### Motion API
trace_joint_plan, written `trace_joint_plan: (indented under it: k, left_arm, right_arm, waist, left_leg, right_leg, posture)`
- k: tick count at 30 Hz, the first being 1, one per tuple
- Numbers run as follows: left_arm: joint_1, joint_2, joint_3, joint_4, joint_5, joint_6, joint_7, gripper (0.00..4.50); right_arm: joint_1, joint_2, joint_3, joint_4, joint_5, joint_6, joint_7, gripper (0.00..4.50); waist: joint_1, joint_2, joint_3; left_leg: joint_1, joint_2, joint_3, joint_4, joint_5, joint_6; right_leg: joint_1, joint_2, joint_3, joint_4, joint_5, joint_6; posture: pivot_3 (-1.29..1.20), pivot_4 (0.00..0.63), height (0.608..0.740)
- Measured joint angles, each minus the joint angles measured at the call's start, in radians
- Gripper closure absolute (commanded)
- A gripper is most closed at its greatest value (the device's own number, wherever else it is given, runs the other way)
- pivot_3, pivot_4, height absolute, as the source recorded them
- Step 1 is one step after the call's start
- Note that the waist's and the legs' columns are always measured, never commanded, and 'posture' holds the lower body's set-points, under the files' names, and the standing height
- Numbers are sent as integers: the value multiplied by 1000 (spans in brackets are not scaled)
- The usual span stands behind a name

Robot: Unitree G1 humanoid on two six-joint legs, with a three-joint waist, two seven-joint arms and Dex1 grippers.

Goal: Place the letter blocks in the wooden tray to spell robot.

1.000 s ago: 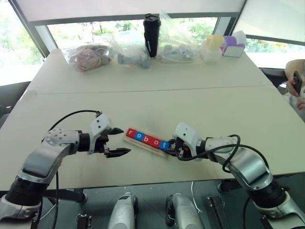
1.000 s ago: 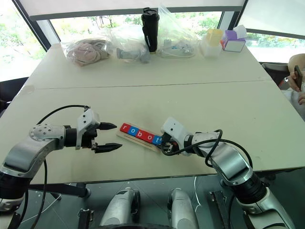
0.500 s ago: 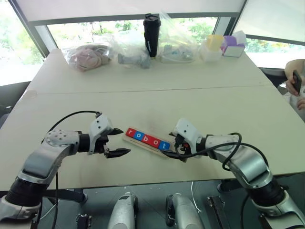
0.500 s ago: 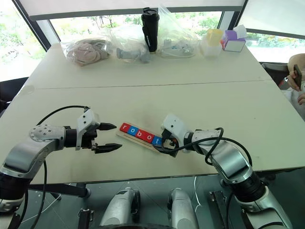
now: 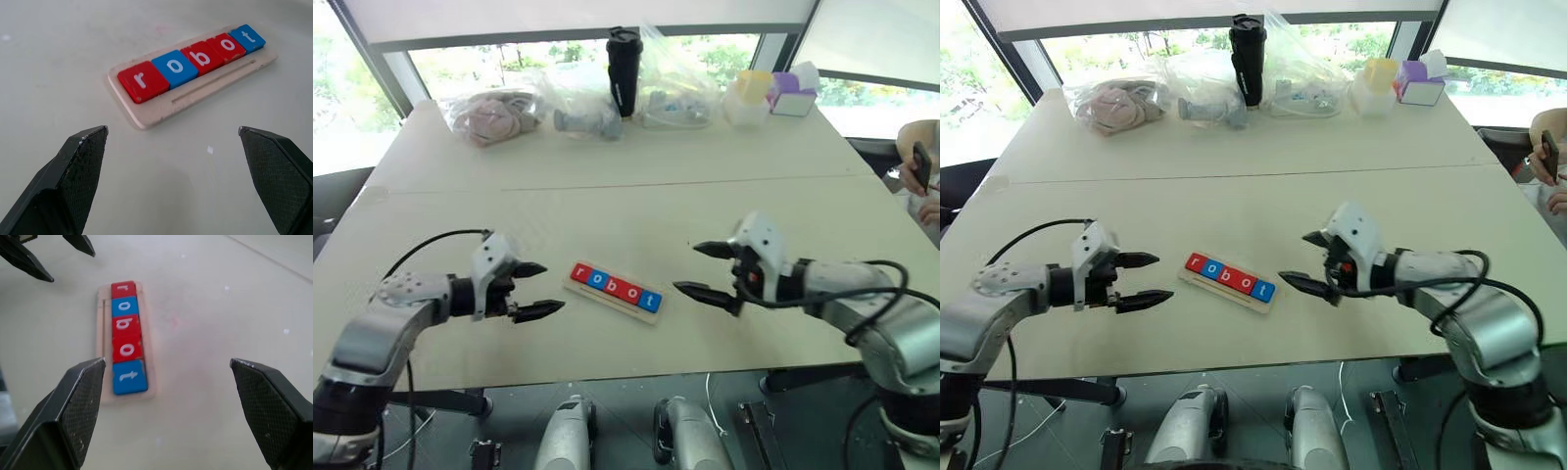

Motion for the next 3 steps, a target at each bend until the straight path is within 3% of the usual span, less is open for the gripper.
trace_joint_plan:
  k: [3]
  left_arm:
    - [64,-10,76,-4,-20,22,42,0]
  right_arm:
    - [125,-14,-52,-14,31,15,-1,300]
  waist:
    - [0,0,0]
  left_leg:
    - [1,0,-2,0,-1,-1]
  right_leg:
    - [1,-1,0,-1,0,0]
  posture:
    - [0,150,740]
